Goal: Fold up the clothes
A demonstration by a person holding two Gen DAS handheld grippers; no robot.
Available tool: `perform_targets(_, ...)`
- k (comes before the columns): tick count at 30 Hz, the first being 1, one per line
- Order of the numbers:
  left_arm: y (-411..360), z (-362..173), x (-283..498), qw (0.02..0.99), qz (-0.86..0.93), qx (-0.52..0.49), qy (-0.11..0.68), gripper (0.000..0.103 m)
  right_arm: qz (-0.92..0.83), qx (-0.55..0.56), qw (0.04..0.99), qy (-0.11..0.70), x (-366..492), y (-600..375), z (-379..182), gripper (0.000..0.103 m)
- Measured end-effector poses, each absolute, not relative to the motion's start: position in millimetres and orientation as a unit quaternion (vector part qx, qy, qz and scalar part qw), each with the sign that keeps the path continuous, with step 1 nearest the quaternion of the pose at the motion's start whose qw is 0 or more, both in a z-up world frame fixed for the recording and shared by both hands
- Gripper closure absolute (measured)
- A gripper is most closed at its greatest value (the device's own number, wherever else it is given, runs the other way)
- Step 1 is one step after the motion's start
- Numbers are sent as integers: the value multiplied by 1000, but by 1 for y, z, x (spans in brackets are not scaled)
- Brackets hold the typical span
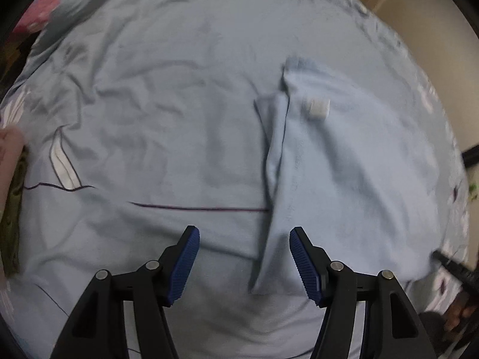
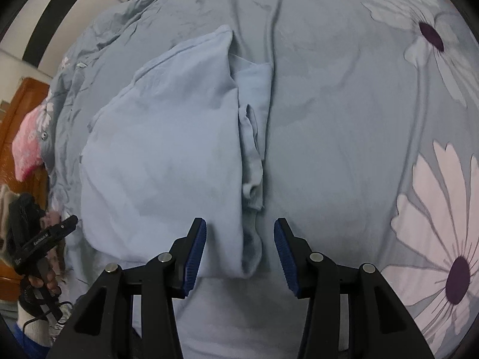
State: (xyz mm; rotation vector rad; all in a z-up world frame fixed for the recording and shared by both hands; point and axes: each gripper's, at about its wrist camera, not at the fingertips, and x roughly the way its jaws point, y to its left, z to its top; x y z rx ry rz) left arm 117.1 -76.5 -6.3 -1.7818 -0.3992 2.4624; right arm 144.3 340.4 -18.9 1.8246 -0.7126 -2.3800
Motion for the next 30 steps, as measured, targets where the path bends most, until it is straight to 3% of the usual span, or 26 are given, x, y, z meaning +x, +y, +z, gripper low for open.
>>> perform_targets(6,-20,26,121,135,814,-543,-154,36,-756,603,23,-254,151,341,-33,55)
perform_targets(9,28,20,123,171,809,-549,-117,37,-753,604,23,-262,152,339,-35,55)
perform_targets(10,43,16,124,177,807,-554,-101,40,-752,603,23,-266,152,339,-35,55)
perform_targets(11,55,10,127,181,804,-560,-89,52,-751,603,23,-269,152,338,-35,55)
perform_targets(13,68,-2,129,178,794,-577,-76,67,-749,603,22,-275,152,338,-36,55)
perform_targets(17,78,-19,135,165,783,-598,-50,84,-746,605,25,-279,153,334,-38,57)
perform_targets(20,84,-30,137,164,775,-610,-32,85,-743,607,29,-281,153,333,-39,70)
perform_targets(24,83,-37,136,153,770,-619,-34,86,-743,605,38,-285,153,329,-34,94)
perform_targets(30,80,-34,138,152,767,-623,-20,86,-755,592,43,-278,150,318,-14,97)
